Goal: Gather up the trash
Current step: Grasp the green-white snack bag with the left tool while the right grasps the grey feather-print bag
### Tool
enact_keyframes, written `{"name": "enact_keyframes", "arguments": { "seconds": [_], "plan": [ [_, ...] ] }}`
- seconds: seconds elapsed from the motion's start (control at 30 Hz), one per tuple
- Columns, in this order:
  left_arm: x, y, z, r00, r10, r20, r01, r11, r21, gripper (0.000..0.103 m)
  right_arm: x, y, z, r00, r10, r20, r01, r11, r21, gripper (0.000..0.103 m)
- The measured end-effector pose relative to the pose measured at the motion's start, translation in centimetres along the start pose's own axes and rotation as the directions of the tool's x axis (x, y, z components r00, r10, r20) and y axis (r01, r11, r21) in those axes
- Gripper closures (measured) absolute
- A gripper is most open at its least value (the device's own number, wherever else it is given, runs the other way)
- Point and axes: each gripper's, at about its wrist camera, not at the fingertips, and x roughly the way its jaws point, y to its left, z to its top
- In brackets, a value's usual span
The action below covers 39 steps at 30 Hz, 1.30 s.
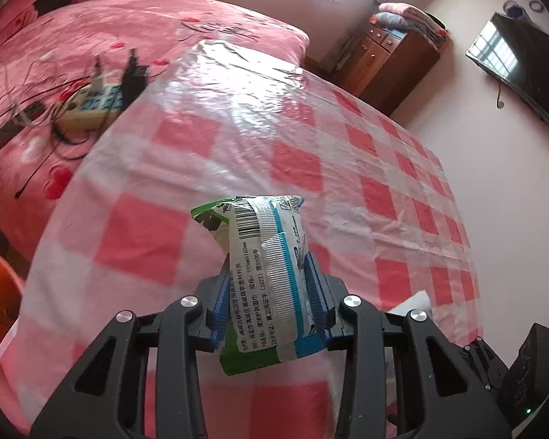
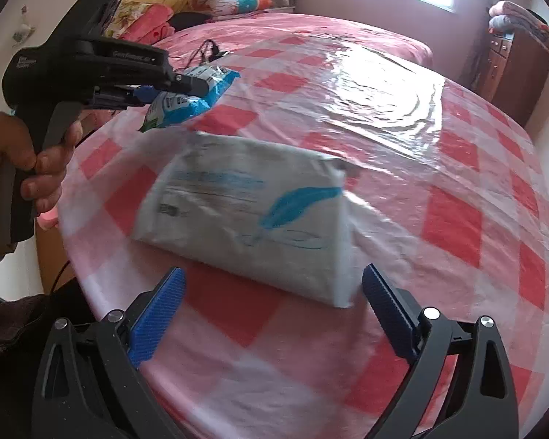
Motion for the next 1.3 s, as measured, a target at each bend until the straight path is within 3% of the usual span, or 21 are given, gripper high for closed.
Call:
{"name": "enact_keyframes", "arguments": {
  "seconds": [0.1, 0.17, 0.43, 0.57, 0.6, 0.67, 0.83, 1.13, 1.3],
  "plan": [
    [-0.9, 1.3, -0.5, 1.0, -0.001, 0.007, 0.001, 1.0, -0.017, 0.064, 0.3, 1.4, 0.5, 0.999, 0.043, -0.015, -0.044, 0.999, -0.021, 0.017],
    [-1.5, 1.8, -0.7, 1.0, -0.004, 0.015, 0.004, 1.0, -0.025, 0.064, 0.5, 2.4, 1.0, 0.992, 0.122, -0.024, -0.123, 0.992, -0.008, 0.02],
    [-3.3, 4.2, -1.2, 0.999, -0.004, 0.047, 0.007, 0.998, -0.058, 0.064, 0.2, 5.6, 2.6, 0.955, 0.294, -0.042, -0.296, 0.954, -0.054, 0.021],
    [-4.0, 5.4, -1.8, 0.999, -0.001, 0.051, 0.005, 0.997, -0.078, 0.064, -1.1, 6.4, 3.0, 0.963, 0.269, -0.009, -0.268, 0.957, -0.109, 0.02],
    [-4.1, 5.7, -2.0, 0.999, -0.001, 0.052, 0.005, 0.997, -0.083, 0.064, -1.3, 6.3, 3.5, 0.97, 0.244, 0.008, -0.242, 0.963, -0.121, 0.02],
    [-4.3, 6.2, -2.2, 0.999, -0.002, 0.054, 0.007, 0.996, -0.088, 0.064, -1.7, 5.9, 4.4, 0.985, 0.166, 0.051, -0.156, 0.976, -0.154, 0.009],
    [-4.8, 6.7, -2.7, 0.998, -0.01, 0.055, 0.015, 0.995, -0.094, 0.064, 0.4, 4.6, 7.1, 0.996, 0.075, 0.051, -0.065, 0.983, -0.173, 0.009],
    [-5.4, 7.6, -3.3, 0.998, -0.019, 0.055, 0.025, 0.994, -0.108, 0.064, 5.3, 2.8, 9.6, 0.984, 0.17, -0.052, -0.175, 0.977, -0.124, 0.009],
    [-5.5, 8.2, -3.4, 0.998, -0.022, 0.056, 0.029, 0.992, -0.123, 0.064, 6.0, 4.5, 9.2, 0.983, 0.168, -0.072, -0.179, 0.964, -0.197, 0.009]
  ]
}}
